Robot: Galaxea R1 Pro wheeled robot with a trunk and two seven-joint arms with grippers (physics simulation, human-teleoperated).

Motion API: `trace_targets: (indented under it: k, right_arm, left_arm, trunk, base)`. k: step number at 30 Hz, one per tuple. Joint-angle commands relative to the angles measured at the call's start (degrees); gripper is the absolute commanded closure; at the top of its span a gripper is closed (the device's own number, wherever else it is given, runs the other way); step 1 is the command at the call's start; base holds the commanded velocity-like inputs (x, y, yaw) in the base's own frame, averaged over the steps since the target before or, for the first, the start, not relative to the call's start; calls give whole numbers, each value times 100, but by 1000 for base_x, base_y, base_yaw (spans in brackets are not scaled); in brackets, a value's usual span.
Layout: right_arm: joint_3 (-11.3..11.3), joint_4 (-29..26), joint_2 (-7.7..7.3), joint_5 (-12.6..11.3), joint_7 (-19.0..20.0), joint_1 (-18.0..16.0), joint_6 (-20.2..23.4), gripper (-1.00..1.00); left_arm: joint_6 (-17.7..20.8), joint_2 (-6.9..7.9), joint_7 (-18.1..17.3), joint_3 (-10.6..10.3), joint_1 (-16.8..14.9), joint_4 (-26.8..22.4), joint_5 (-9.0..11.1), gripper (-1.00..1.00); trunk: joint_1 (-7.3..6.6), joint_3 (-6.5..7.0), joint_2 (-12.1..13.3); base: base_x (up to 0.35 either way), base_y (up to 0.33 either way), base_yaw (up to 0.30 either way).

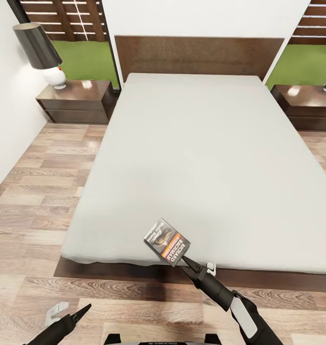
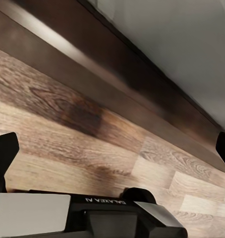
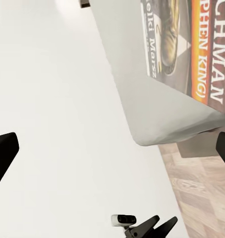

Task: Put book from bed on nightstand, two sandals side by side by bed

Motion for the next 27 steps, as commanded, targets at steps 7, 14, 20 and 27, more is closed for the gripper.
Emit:
trace_targets:
  k: [7, 14, 20, 27]
  right_arm:
    - [-19, 1, 5, -8, 0, -2, 37, -100]
    - [-19, 6, 5, -8, -2, -2, 31, -100]
    - [-19, 6, 5, -8, -2, -2, 32, -100]
    - [-19, 7, 5, -8, -2, -2, 33, -100]
  left_arm:
    - [60, 0, -20, 5, -2, 4, 45, -100]
    - [60, 0, -20, 5, -2, 4, 45, -100]
    - [60, 0, -23, 5, -2, 4, 45, -100]
    - [60, 0, -23, 5, -2, 1, 43, -100]
  trunk:
    - [154, -129, -284]
    - [308, -255, -565]
    - [418, -344, -765]
    - [418, -344, -765]
  base:
    - [0, 0, 0]
    - [0, 0, 0]
    - [0, 0, 0]
    - [0, 0, 0]
